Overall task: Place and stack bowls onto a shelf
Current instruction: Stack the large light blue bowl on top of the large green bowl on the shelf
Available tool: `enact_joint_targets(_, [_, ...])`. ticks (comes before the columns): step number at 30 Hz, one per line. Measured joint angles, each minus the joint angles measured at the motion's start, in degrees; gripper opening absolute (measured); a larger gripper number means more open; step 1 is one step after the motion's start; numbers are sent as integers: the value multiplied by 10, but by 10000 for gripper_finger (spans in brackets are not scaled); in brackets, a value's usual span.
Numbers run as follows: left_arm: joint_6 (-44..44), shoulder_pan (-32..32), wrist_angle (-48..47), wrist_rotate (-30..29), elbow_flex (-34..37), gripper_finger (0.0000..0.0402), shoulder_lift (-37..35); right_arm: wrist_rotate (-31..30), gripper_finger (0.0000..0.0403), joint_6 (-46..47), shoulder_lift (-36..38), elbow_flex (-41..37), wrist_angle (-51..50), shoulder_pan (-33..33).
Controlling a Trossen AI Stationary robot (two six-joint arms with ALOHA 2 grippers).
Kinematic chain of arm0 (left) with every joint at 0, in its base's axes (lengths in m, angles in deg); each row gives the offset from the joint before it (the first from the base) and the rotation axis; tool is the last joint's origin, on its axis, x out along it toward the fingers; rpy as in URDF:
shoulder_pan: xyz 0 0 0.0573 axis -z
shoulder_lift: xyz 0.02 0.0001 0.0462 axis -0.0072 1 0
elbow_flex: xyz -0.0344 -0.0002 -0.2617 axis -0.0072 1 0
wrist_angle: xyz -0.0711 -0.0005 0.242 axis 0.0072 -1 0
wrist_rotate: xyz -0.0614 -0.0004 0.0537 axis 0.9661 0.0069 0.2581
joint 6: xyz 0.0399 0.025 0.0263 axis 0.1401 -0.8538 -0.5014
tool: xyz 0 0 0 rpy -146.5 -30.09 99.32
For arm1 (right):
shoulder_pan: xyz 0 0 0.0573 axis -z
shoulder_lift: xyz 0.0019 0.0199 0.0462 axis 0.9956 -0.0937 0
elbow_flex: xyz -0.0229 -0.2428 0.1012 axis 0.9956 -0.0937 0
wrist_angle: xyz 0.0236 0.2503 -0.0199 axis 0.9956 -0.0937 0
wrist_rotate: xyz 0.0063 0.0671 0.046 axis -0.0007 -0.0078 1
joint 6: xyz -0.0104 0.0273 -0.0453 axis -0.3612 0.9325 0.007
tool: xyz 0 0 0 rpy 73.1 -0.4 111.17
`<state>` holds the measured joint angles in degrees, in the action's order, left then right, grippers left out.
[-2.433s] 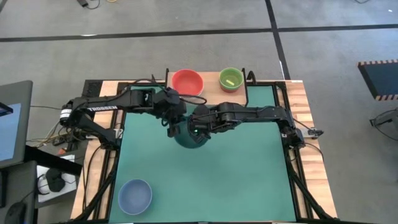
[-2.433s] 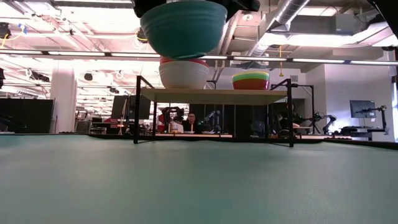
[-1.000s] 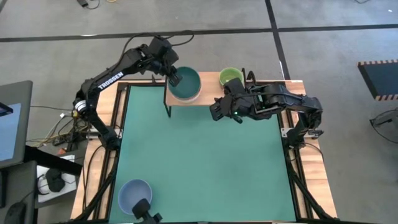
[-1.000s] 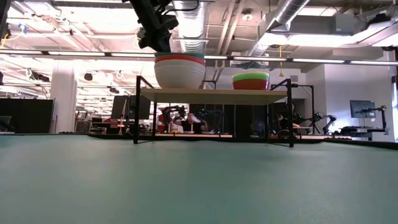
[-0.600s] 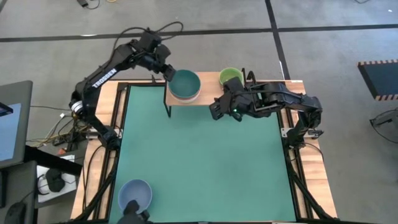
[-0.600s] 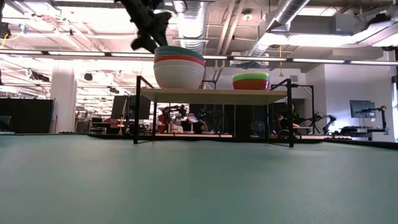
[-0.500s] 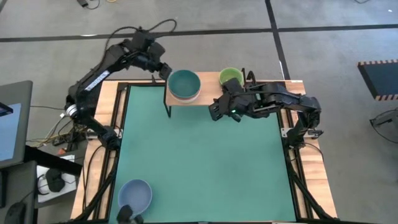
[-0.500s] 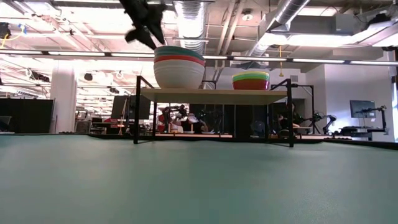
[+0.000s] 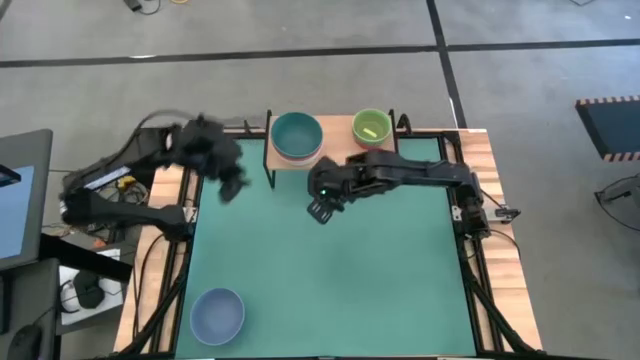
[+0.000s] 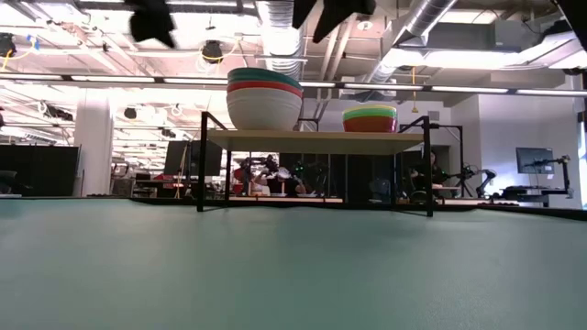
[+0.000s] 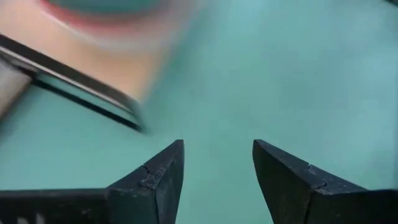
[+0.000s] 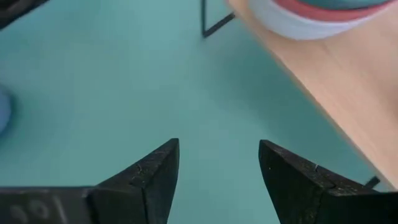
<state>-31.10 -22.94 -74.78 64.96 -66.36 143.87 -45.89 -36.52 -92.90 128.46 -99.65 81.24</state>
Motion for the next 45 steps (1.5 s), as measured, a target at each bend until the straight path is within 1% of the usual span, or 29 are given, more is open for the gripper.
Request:
enact_joint_targets(3, [44,70,0,45,90,167,-79,2,241,-18,-13,2,17,-10])
enact_joint_targets(6, [94,135,3,78,172,160,-149,18,239,-37,-17,0,30,-9])
enact_joint_targets(9, [154,206,4,120,251,152,-210,29,239,-44,-16,1,45,2])
enact_joint_targets(11, [205,254,21,150,297,146,-240,29,238,-45,-15,1,50,10])
enact_joint_targets(13, [249,301,56,160,338,141,-264,28,238,-45,-13,1,53,18])
enact_joint_targets(16, [264,370,112,141,383,133,-285,28,238,-42,-13,1,49,27])
enact_joint_targets(21, [258,451,165,69,422,128,-274,28,238,-33,-13,1,48,26])
enact_joint_targets(27, [281,517,172,24,432,128,-226,27,238,-32,-13,1,49,24])
enact_joint_targets(32, [332,579,171,-20,432,128,-175,27,238,-31,-13,1,49,28])
enact_joint_targets(37, [375,628,186,-25,432,128,-121,25,238,-23,-13,1,49,24])
enact_joint_targets(45, [385,684,270,-26,431,128,-73,25,238,-16,-13,1,49,23])
